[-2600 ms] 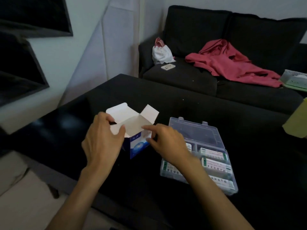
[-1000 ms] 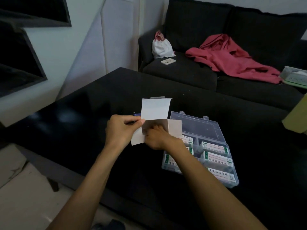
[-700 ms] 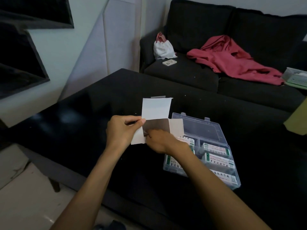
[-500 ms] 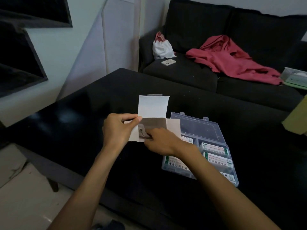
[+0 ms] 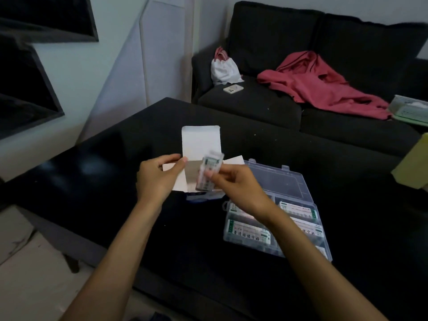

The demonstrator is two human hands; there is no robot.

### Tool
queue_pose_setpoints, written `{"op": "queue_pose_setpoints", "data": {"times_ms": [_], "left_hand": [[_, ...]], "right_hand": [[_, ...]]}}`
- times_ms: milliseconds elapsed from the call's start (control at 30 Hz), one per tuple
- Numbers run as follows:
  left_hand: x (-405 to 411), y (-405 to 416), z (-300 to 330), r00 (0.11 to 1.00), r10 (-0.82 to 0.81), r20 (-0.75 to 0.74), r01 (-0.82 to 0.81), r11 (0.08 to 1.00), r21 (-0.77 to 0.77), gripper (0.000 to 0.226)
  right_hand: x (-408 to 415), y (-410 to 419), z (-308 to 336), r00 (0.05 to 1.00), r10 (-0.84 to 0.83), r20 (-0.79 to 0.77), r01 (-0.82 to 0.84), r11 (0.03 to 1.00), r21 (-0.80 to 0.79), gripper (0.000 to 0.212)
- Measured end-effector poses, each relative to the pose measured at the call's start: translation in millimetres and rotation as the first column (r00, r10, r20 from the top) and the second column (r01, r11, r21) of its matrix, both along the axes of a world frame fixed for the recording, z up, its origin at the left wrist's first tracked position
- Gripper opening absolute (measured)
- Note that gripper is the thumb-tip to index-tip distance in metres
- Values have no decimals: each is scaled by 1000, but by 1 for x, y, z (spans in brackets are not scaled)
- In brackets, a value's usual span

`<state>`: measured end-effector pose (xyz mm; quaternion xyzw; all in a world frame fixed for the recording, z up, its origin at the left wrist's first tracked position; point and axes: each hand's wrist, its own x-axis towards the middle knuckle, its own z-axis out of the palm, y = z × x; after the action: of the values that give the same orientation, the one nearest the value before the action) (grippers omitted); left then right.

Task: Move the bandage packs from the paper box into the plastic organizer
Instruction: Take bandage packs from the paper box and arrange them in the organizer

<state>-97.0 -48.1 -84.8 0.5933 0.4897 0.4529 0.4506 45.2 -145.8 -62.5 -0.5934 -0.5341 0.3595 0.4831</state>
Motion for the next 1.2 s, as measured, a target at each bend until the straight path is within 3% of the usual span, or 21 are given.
{"op": "queue_pose_setpoints", "data": {"times_ms": [67,167,333,367,433,500,533,633,700,767,867,1000,1200], "left_hand": [[5,-1,3,994,-8,107,21,993,-113,41],[10,-2,7,970,-18,242,87,957,-276,46],[11,2,4,992,-16,122,51,955,-292,51],[10,1,4,1000,10,28,-4,975,-220,54],[9,-7,10,971,148,-186,-133,987,94,47],[9,-18,20,956,228,-184,-151,922,356,28],[11,-25,26,972,169,-161,-101,927,362,22],[26,-48,29,977,-195,-91,205,972,111,10],[34,-60,26,919,-386,-75,385,922,-29,1],[39,-68,25,859,-510,-40,501,855,-136,11],[43,-73,28,833,-552,36,540,797,-272,16],[47,-74,28,845,-524,107,531,798,-284,12],[58,-77,26,864,-475,169,504,798,-331,11]], "right_hand": [[1,9,3,988,-95,-119,96,995,9,19],[4,25,15,971,-181,-153,175,983,-52,18],[4,38,31,948,-243,-207,218,966,-138,21],[5,35,32,941,-253,-223,224,963,-147,20],[8,19,32,938,-249,-241,210,962,-175,21],[11,2,29,942,-234,-241,182,959,-217,22],[12,-7,27,943,-230,-241,170,954,-247,22],[19,-37,23,940,-264,-218,186,927,-325,22],[24,-53,22,941,-298,-160,231,912,-339,21],[29,-64,21,946,-296,-131,237,908,-345,17],[39,-77,23,958,-250,-141,181,908,-378,16],[49,-86,23,955,-187,-232,93,927,-362,18],[52,-82,16,908,-298,-294,204,928,-312,15]]}}
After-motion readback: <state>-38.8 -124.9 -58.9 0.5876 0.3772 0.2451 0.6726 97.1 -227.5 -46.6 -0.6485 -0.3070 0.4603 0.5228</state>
